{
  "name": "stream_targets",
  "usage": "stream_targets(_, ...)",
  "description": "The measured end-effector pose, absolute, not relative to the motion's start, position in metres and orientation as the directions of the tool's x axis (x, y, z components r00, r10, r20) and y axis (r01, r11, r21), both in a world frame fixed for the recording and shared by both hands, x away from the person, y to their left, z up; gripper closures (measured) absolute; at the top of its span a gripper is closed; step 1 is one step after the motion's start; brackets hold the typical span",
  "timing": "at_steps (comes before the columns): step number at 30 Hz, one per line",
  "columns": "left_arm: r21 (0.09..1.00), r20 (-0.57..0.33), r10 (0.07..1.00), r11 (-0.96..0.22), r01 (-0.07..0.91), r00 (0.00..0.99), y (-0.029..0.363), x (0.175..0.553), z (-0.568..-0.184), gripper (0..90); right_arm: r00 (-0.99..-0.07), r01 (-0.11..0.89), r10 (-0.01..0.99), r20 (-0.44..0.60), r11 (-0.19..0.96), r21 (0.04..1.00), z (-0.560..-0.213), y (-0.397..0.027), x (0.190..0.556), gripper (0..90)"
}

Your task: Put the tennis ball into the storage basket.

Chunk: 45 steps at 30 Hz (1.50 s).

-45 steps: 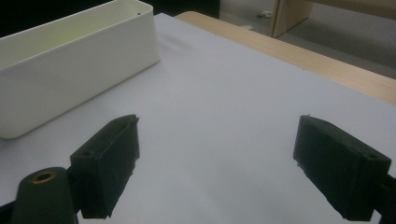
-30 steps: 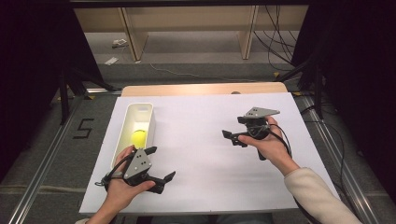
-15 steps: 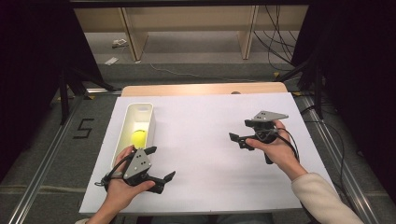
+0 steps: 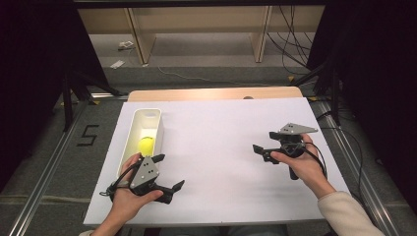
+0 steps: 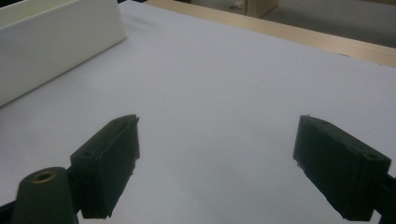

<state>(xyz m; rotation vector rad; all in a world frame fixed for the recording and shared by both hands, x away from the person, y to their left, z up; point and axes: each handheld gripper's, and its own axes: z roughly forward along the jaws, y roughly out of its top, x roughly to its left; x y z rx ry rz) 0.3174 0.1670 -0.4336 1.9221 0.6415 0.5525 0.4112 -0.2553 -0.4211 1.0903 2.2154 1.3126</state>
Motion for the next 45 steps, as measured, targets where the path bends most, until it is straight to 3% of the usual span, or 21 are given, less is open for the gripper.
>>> stream_targets(45,0.908,0.094,0.643,-0.368,0.199,0.76,0.165,0.326,-0.436,0.0,-0.638,0.442,0.764,0.092,0.266,0.857,-0.44,-0.271,0.39,15.4)
